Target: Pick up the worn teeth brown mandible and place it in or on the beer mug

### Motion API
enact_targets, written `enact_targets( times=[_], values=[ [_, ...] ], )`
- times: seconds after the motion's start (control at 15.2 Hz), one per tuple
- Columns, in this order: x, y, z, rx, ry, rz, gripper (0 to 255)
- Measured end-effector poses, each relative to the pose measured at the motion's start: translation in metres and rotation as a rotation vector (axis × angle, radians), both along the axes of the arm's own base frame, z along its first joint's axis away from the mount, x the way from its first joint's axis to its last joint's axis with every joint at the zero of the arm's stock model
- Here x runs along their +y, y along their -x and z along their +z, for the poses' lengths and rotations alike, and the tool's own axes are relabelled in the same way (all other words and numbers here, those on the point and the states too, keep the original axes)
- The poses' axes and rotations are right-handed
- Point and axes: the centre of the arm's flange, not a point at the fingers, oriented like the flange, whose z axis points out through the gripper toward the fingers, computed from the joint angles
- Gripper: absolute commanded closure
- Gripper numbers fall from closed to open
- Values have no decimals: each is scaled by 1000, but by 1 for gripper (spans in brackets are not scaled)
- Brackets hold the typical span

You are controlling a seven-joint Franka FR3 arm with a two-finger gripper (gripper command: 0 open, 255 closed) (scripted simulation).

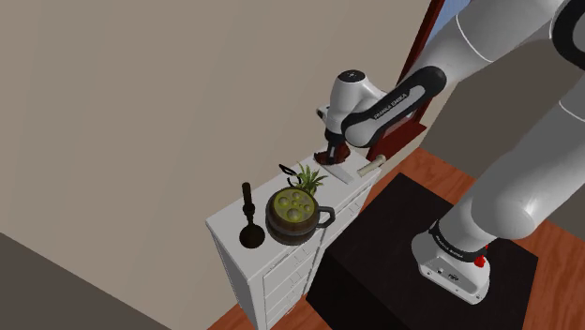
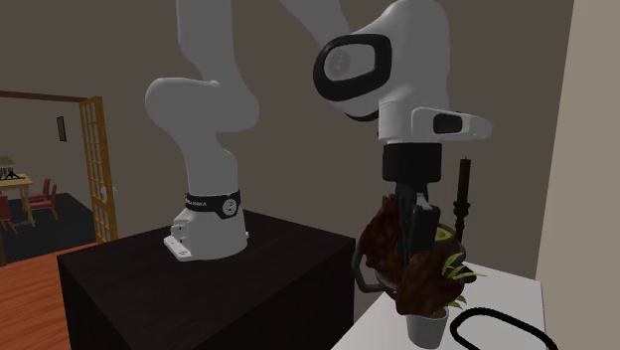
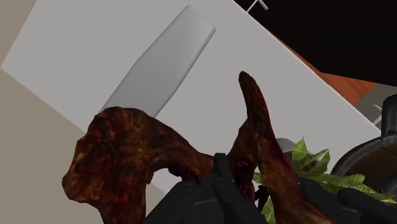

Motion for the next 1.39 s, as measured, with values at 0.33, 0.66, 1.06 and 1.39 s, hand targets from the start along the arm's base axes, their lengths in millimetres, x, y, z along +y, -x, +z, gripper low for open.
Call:
enact_targets(
  times=[0.33,0.66,1.06,1.39],
  values=[
    [-2,0,27,0,0,0,255],
    [-2,0,52,0,0,0,255],
    [26,7,69,0,0,2,255],
    [87,28,65,1,0,2,255]
  ],
)
